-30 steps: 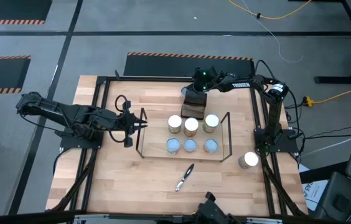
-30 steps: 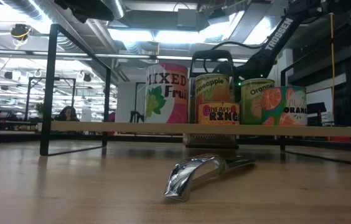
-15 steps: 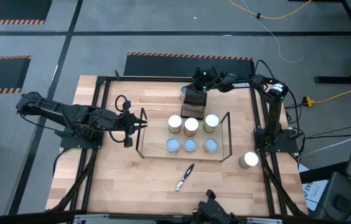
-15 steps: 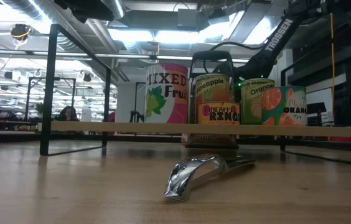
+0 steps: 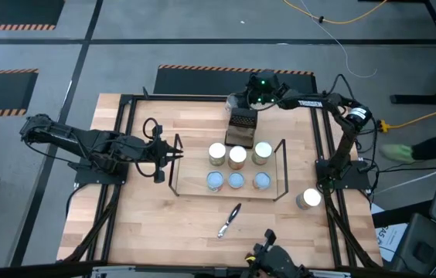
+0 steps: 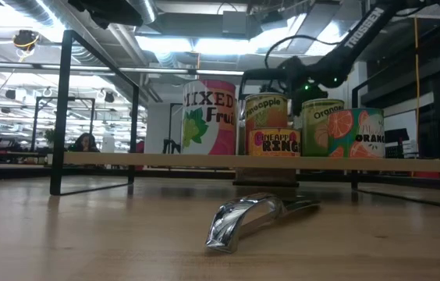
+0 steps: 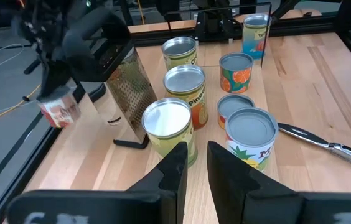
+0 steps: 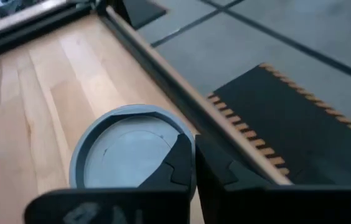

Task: Pick and place cans onto a shelf
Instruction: Put the canned diced tomatoes on the shelf

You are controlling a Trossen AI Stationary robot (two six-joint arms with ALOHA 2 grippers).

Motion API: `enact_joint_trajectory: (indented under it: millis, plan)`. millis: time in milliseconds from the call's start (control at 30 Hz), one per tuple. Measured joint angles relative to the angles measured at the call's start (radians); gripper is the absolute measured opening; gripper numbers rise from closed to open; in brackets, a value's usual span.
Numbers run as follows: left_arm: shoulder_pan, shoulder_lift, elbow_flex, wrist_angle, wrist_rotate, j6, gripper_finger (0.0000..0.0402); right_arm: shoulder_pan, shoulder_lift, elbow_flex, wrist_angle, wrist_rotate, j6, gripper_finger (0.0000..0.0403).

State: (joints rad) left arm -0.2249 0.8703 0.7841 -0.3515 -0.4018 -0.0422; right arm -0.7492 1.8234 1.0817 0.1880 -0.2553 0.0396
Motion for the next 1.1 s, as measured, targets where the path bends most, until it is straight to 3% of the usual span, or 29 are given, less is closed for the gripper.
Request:
enact_joint_trajectory:
  millis: [767,1100]
  plan:
    - [0.000,0.000,0.000,0.000,0.000,0.000,0.0055,-0.090,-0.442,0.002,-0.027,0.003,-0.047,0.0007]
    - [0.000,0.000,0.000,0.000,0.000,0.000,0.0055,0.055,-0.585,0.003,-0.124,0.000,-0.043,0.0007]
